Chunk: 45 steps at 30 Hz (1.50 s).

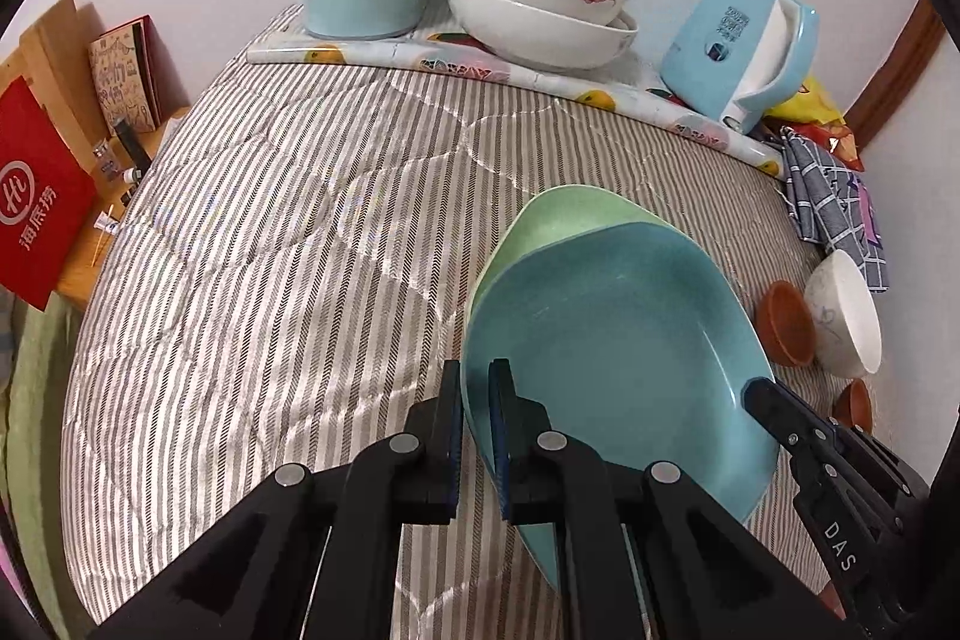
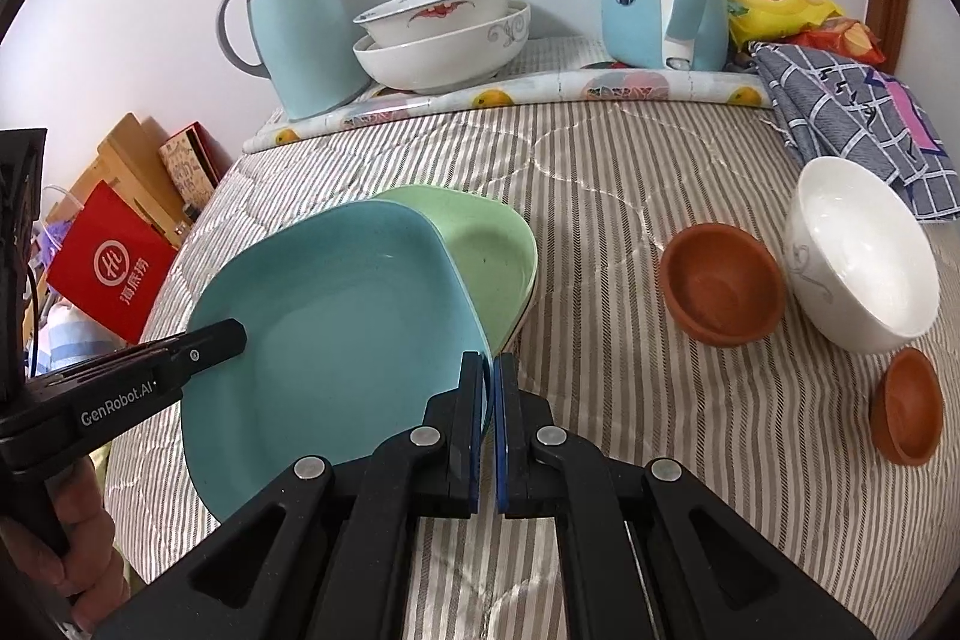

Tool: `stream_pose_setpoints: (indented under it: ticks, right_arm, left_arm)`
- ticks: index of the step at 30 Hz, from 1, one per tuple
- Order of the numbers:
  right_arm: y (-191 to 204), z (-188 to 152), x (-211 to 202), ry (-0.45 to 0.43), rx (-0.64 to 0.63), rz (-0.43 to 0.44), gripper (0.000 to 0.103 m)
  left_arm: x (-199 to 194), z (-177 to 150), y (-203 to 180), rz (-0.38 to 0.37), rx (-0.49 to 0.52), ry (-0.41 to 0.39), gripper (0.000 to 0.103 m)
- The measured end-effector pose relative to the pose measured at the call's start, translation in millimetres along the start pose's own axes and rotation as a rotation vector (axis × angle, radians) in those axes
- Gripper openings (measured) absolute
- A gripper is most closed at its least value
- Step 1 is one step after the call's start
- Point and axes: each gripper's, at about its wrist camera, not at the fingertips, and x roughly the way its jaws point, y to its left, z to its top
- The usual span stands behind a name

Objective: Organize plates and bowls
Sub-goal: 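Lower the blue plate onto the green plate with both grippers, then open both grippers to release the blue plate rim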

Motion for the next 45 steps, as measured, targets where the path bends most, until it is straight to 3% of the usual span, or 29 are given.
stream_pose_setpoints:
  ticks: [30,40,43,45]
  right_arm:
    - [6,44,40,0.019,-0.133,-0.041,0.005]
    - [0,51,50,0.032,-0.147,-0.048,0.008]
    - [-1,49,44,0.018,-0.134,-0.043,0.01]
    - [-3,47,38,0.008,-0.116,-0.034,0.017]
  left_arm:
    - [29,13,-2,0.007,0.001,0.021,0.014]
    - [30,7,-10,-0.013,0.04,0.037,0.021]
    - [27,4,-11,-0.008,0.051,0.038,0.028]
    - [22,3,-12,-0.003,0.06,0.033,0.034]
